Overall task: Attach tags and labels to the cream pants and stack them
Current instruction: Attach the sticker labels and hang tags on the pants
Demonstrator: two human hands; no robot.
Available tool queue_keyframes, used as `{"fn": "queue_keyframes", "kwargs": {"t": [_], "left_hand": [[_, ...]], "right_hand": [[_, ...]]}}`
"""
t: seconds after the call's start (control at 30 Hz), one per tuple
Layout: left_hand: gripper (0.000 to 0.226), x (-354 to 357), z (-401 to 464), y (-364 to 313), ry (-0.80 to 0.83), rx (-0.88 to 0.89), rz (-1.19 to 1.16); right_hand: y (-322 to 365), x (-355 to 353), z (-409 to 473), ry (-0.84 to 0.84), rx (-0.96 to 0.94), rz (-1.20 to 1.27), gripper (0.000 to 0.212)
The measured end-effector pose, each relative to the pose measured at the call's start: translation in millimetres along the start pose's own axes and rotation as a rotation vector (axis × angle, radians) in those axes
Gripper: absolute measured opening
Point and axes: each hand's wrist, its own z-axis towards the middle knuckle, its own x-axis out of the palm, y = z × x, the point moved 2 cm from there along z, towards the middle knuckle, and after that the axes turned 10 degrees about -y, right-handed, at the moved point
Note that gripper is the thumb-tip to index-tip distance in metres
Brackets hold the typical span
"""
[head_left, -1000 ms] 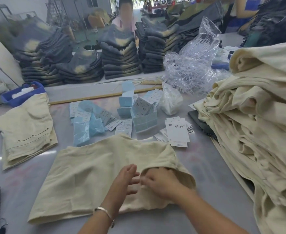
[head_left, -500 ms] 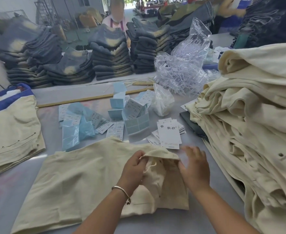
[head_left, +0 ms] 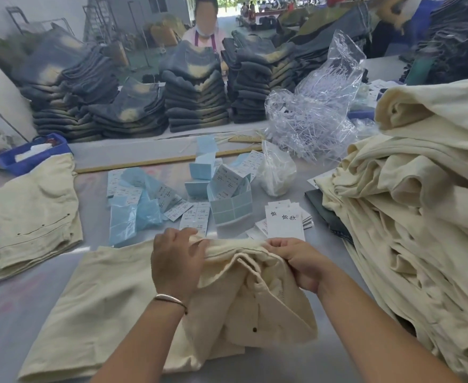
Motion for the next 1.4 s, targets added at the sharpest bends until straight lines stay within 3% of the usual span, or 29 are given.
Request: {"fn": "queue_keyframes", "kwargs": {"t": [0.1,0.2,0.27,0.4,0.53,0.6,0.67,0.73,0.83,0.9,0.97,1.03,1.1,1.27,1.4], "left_hand": [[0.022,-2.5,-29.2,-21.9,-0.151,0.369,-0.129],[0.022,1.0,-59.2,-47.2,-0.015,0.529,-0.278],[0.028,8.3,-70.3,-54.8,0.061,0.486,-0.198],[0.019,19.7,-83.8,-58.5,0.154,0.379,-0.072],[0.042,37.3,-97.1,-47.4,0.416,0.281,0.211],[0.042,46.9,-106.1,-39.3,0.479,0.219,0.216],[0.029,46.8,-110.5,-40.1,0.499,0.204,0.114],[0.015,42.4,-111.5,-40.0,0.482,0.102,-0.21],[0.035,30.9,-110.2,-37.1,0.476,-0.126,-0.516],[0.021,27.5,-109.4,-36.6,0.504,-0.243,-0.62],[0.014,26.8,-108.0,-36.5,0.54,-0.298,-0.729],[0.005,25.7,-105.7,-38.0,0.54,-0.321,-0.783],[0.009,22.7,-103.2,-40.6,0.524,-0.333,-0.833],[0.01,18.2,-97.5,-49.8,0.571,-0.304,-0.887],[0.027,16.8,-95.1,-54.9,0.573,-0.314,-0.896]], "right_hand": [[-0.7,6.3,6.2,0.016,-0.004,0.047,0.013],[-0.5,5.6,10.4,0.012,-0.009,0.1,0.013],[-1.8,2.6,13.5,-0.017,-0.023,0.13,0.016],[-9.8,-7.2,21.3,-0.151,-0.017,0.218,0.017],[-19.6,-17.9,23.2,-0.226,-0.027,0.273,0.017],[-25.4,-20.8,21.6,-0.22,-0.029,0.268,0.018],[-30.6,-24.8,19.6,-0.23,-0.037,0.267,0.018],[-34.8,-30.5,17.8,-0.311,-0.092,0.204,0.014],[-35.7,-44.6,7.6,-0.623,-0.353,-0.309,0.012],[-32.1,-43.9,-8.1,-0.73,-0.602,-0.505,0.021],[-30.3,-36.7,-21.5,-0.554,-0.675,-0.421,0.015],[-30.8,-25.4,-30.2,-0.234,-0.546,-0.331,0.005],[-33.7,-20.1,-34.0,-0.035,-0.398,-0.367,0.008],[-29.2,-22.2,-44.3,0.078,-0.326,-0.353,0.022],[-24.1,-26.9,-49.2,0.071,-0.361,-0.336,0.007]]}}
